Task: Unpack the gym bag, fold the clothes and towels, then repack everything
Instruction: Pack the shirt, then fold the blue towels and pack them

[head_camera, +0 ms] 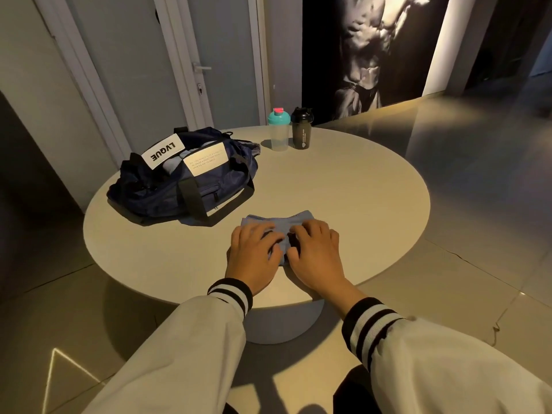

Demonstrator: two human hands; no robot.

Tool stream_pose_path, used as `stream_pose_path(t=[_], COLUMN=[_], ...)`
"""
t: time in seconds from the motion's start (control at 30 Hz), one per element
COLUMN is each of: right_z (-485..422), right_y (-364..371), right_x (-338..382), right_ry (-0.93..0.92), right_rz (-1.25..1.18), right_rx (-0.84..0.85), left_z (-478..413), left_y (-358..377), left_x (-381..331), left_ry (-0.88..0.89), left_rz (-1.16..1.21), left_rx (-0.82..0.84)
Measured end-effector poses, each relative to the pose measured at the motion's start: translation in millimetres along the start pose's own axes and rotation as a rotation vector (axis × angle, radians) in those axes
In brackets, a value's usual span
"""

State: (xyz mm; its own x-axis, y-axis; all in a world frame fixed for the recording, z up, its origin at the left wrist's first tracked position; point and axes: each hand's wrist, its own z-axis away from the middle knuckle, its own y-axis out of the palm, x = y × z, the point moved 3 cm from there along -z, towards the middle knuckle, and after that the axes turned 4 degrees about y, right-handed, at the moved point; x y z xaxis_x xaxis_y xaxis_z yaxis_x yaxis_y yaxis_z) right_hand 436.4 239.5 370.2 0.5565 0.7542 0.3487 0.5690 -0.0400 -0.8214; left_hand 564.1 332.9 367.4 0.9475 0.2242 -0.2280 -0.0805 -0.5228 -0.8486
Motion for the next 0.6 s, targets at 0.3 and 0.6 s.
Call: stream_pose_path(t=[0.3, 0.6], right_z=[9, 14], right_y=[-1, -5], right_x=[-2, -8], right_ry=[0.130, 0.064], right_rz=[0.034, -0.184], right_rx=[0.094, 0.102], left_z=[5, 14], left_y=[12, -2], left_x=[0, -8], left_ry=[-0.136, -0.050], left_rz=[-0.235, 0.131], left_rx=[0.345, 0.166])
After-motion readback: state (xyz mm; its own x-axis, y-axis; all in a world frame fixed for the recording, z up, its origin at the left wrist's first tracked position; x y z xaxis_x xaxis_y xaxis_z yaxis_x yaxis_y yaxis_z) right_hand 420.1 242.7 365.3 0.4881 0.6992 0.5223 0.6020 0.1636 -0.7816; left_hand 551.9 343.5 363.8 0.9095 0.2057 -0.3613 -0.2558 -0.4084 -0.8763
